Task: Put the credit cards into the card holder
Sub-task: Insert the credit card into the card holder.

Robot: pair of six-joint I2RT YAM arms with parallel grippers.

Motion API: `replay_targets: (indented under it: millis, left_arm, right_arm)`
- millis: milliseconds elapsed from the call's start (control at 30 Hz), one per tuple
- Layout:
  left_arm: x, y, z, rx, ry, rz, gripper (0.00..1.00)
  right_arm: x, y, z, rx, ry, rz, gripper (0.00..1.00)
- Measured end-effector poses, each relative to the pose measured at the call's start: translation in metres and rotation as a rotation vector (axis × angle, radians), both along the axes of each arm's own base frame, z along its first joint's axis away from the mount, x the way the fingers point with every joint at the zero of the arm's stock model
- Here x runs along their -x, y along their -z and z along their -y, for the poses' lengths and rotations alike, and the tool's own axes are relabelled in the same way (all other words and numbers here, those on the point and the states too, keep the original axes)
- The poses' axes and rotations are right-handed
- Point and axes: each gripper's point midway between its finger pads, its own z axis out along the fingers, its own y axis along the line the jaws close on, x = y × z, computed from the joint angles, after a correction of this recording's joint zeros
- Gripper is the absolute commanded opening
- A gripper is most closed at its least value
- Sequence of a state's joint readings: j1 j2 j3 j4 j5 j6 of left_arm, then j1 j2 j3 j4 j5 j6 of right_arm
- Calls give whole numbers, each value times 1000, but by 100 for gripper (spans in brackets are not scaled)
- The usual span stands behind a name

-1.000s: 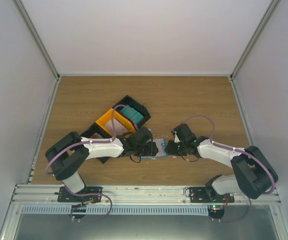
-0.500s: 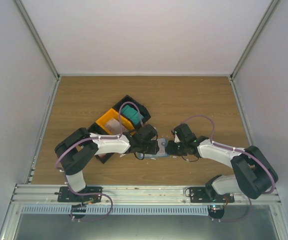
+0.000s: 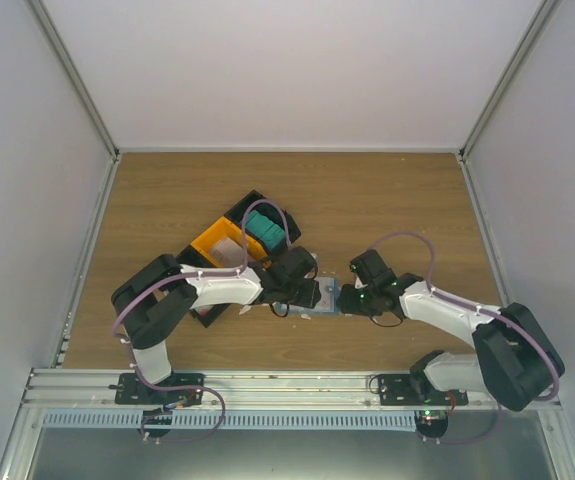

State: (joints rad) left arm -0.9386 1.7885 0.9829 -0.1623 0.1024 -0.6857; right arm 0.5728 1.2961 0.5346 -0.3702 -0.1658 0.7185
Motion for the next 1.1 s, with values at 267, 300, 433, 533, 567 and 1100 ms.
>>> replay_targets:
  millis: [267,300,433,533,567,1100]
  left_arm:
    - [-3,-13,-1,16,-14,23,41]
    - [-3,-12,-1,14,-17,20,41]
    - [-4,-11,-3,4,-26,12,41]
    - [-6,-9,0,0,-26,8,37]
    - [-7,-8,1,0,-27,6,36]
    - [4,-8,15,92,24,-63,28]
  right_arm:
    - [6,-4,4,11,-4,-8,41]
    - [6,-5,4,5,-6,-8,40]
    - [8,-6,-1,-21,-20,-15,39]
    - [8,-8,-5,-40,-28,-15,34]
    - [8,-7,-6,-42,-30,-19,33]
    - [7,0,-14,-70,-50,-41,28]
